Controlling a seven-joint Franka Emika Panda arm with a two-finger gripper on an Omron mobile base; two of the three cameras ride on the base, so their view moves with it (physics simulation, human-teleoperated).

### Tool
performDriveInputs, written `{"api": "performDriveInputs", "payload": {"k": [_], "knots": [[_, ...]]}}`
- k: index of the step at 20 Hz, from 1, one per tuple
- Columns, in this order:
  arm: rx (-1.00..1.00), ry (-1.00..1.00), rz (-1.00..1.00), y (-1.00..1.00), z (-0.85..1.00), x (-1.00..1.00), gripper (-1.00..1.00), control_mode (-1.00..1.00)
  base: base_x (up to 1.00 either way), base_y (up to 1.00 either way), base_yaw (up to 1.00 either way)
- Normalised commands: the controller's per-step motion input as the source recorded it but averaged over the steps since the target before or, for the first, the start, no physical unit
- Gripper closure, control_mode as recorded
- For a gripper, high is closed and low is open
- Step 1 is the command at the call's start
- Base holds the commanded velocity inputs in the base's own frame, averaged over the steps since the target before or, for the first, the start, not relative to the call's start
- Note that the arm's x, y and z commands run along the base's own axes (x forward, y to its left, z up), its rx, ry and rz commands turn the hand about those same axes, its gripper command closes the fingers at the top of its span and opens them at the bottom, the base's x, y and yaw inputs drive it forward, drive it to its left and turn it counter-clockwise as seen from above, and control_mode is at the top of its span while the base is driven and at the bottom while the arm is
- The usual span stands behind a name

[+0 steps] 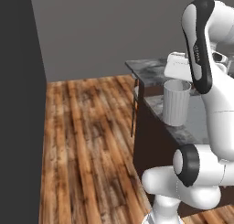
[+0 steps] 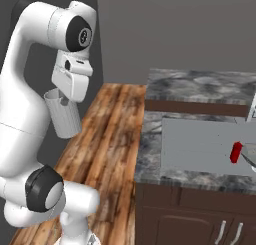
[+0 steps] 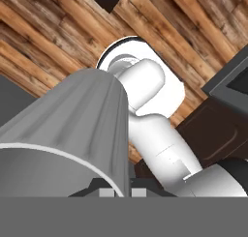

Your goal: Pick the glass cup and colander and place them in the sink. Then turn on the water.

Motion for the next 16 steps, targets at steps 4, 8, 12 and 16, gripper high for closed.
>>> {"api": "performDriveInputs", "payload": {"k": [4, 8, 12, 16], "knots": [[0.00, 0.00, 0.00, 0.00, 0.00, 0.00, 1.00, 1.00, 0.44, -0.94, 0.05], [0.00, 0.00, 0.00, 0.00, 0.00, 0.00, 1.00, 1.00, 0.31, -1.00, 0.04], [0.00, 0.00, 0.00, 0.00, 0.00, 0.00, 1.00, 1.00, 0.03, -1.00, 0.00], [0.00, 0.00, 0.00, 0.00, 0.00, 0.00, 1.00, 1.00, 0.00, -1.00, 0.00]]}}
